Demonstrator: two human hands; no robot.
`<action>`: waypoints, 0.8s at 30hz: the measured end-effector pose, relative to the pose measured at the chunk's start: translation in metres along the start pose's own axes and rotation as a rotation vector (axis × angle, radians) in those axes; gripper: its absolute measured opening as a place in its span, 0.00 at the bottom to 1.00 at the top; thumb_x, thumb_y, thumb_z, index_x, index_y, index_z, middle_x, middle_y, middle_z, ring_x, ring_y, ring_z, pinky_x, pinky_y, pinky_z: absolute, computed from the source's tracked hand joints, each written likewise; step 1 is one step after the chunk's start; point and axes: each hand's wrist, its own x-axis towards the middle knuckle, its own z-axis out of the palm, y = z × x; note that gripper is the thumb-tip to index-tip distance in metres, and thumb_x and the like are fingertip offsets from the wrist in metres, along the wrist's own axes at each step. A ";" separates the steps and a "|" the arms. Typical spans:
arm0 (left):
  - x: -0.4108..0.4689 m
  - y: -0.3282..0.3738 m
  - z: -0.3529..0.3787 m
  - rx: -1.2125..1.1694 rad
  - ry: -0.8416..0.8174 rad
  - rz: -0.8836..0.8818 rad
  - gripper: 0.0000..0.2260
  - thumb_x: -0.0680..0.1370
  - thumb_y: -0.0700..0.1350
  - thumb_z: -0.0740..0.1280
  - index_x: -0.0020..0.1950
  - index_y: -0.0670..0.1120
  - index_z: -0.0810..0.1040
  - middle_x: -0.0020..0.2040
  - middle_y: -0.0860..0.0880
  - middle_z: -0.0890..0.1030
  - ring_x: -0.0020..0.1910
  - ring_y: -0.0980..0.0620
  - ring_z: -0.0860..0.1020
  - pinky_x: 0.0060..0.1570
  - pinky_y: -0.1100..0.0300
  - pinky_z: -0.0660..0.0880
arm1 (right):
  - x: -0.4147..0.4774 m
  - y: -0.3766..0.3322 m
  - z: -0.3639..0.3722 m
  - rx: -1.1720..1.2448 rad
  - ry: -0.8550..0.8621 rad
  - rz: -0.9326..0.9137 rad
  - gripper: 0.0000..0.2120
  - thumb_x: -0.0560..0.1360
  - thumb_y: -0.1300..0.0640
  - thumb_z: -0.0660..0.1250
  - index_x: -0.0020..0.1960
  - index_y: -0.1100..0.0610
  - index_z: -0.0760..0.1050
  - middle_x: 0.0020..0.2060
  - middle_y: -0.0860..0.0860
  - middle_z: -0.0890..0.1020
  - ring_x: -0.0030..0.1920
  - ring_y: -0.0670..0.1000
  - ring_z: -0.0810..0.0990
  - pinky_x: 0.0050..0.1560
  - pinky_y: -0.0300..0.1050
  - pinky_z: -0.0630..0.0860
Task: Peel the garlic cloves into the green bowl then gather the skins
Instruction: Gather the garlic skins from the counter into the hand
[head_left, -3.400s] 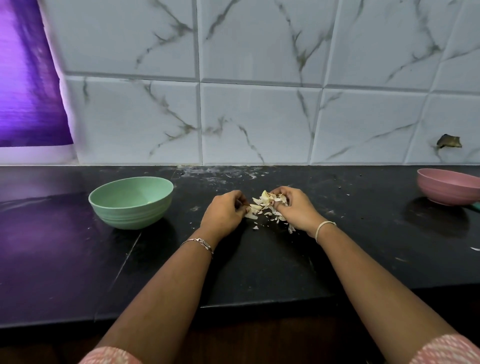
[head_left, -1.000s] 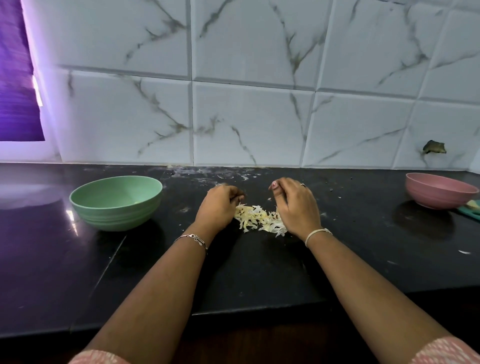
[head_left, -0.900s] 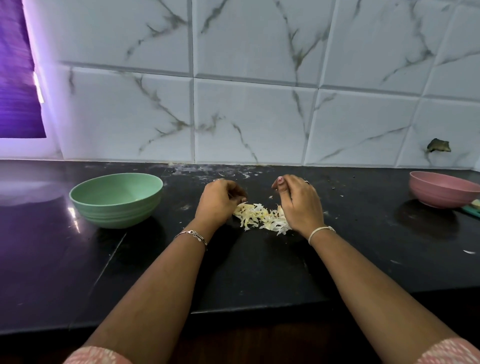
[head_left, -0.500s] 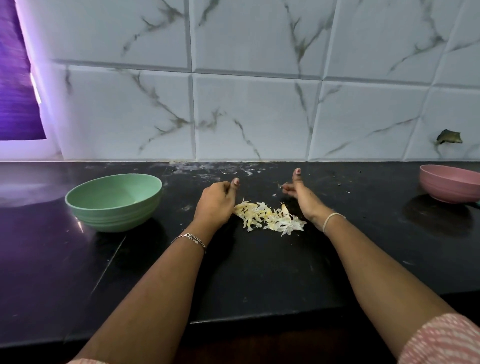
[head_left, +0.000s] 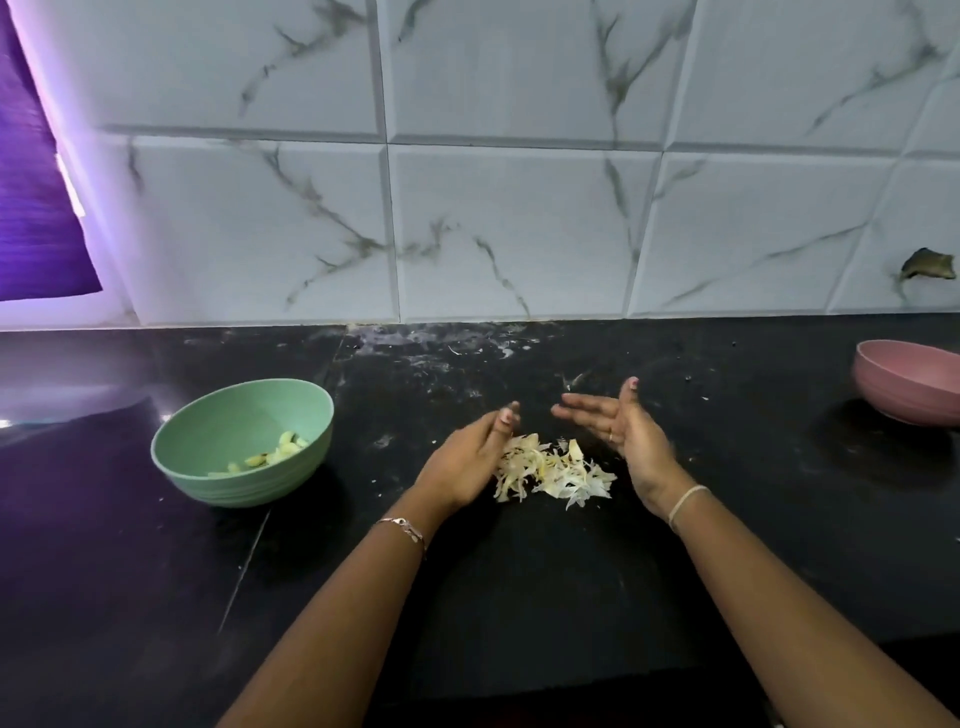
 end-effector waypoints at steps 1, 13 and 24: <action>-0.004 0.000 -0.002 -0.125 0.047 -0.021 0.25 0.80 0.62 0.46 0.75 0.57 0.63 0.73 0.51 0.69 0.72 0.54 0.66 0.70 0.55 0.63 | -0.006 0.000 0.000 0.036 0.105 -0.020 0.37 0.80 0.38 0.36 0.60 0.56 0.79 0.54 0.49 0.84 0.63 0.44 0.77 0.73 0.50 0.62; -0.097 0.017 -0.011 0.426 0.303 -0.424 0.31 0.82 0.58 0.50 0.79 0.40 0.50 0.79 0.44 0.52 0.78 0.48 0.48 0.77 0.54 0.47 | -0.102 -0.009 0.027 -1.111 0.020 0.212 0.43 0.77 0.33 0.39 0.78 0.65 0.39 0.79 0.56 0.49 0.79 0.51 0.44 0.77 0.49 0.41; -0.062 0.017 -0.004 0.659 0.128 -0.490 0.41 0.76 0.68 0.34 0.79 0.39 0.42 0.79 0.42 0.44 0.78 0.48 0.41 0.76 0.53 0.41 | -0.063 -0.008 0.037 -1.129 -0.182 0.094 0.44 0.73 0.32 0.31 0.78 0.61 0.35 0.79 0.52 0.44 0.78 0.48 0.41 0.76 0.49 0.37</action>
